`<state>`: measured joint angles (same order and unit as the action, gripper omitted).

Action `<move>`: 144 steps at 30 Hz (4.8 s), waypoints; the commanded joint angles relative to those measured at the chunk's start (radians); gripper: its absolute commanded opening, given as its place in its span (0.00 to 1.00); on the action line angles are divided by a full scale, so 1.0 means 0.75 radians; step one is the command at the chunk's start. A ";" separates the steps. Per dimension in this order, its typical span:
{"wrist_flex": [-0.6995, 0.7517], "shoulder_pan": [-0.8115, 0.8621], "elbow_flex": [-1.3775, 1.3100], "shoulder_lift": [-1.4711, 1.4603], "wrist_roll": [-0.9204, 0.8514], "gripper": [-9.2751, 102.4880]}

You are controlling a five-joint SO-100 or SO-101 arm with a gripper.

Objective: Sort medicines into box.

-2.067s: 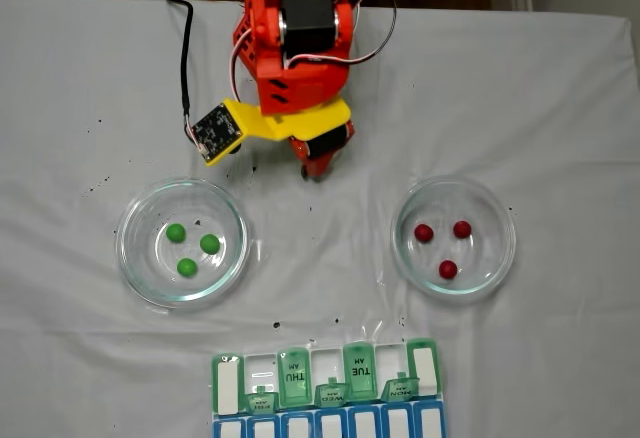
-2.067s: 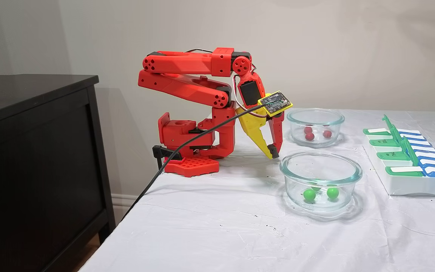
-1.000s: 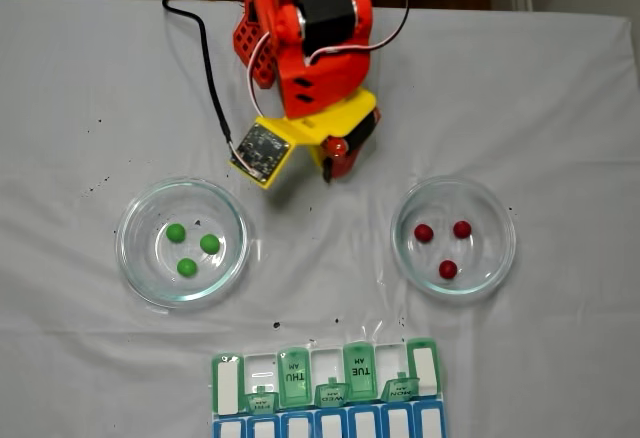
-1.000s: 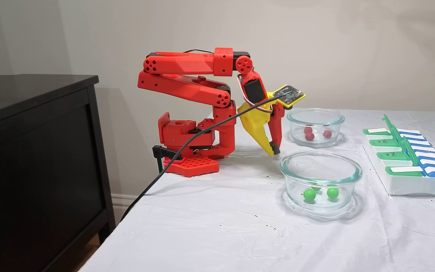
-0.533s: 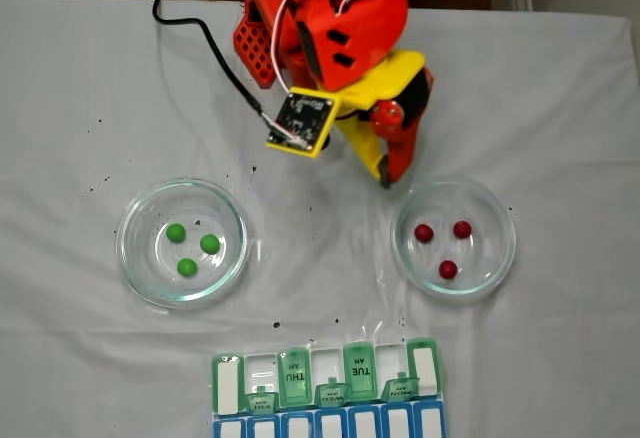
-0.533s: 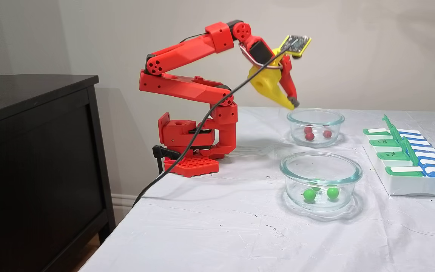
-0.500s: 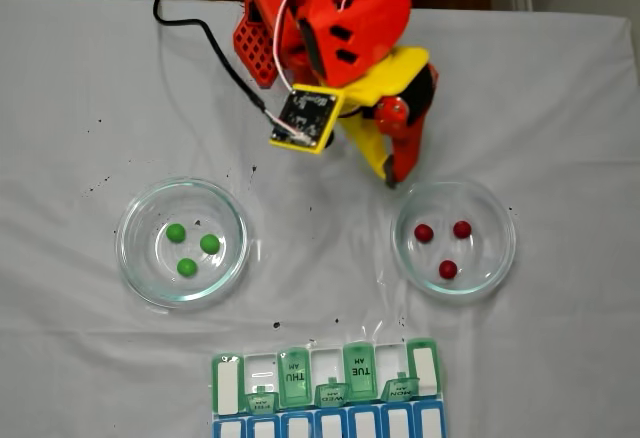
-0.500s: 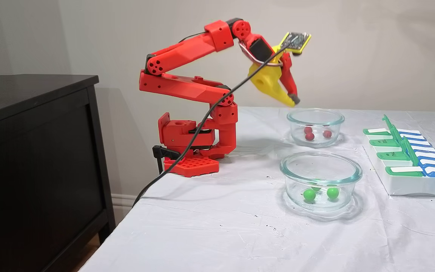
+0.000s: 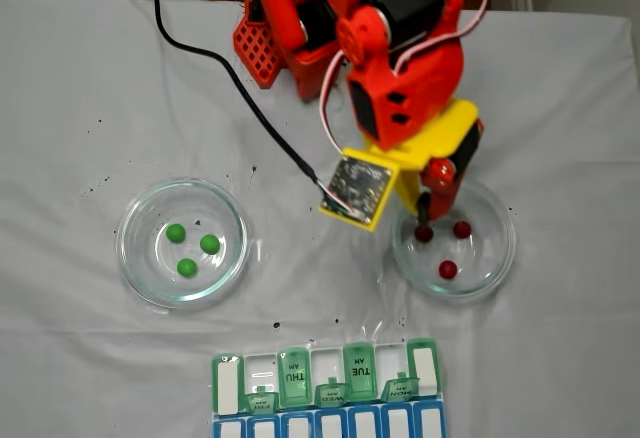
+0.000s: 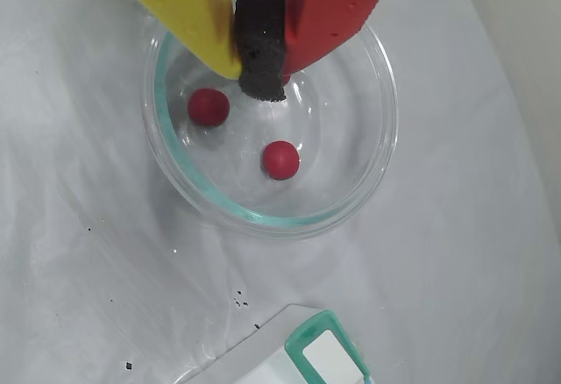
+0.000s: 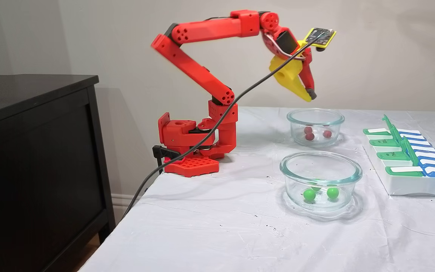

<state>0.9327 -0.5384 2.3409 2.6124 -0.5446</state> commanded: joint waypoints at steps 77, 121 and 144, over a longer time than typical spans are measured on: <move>-0.239 -0.239 -0.143 -0.657 0.340 0.19; 0.162 -0.252 -0.726 -1.006 0.622 0.27; 0.319 -0.309 -0.898 -1.139 0.751 0.29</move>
<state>1.1704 -0.7517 1.7549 1.7334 0.0138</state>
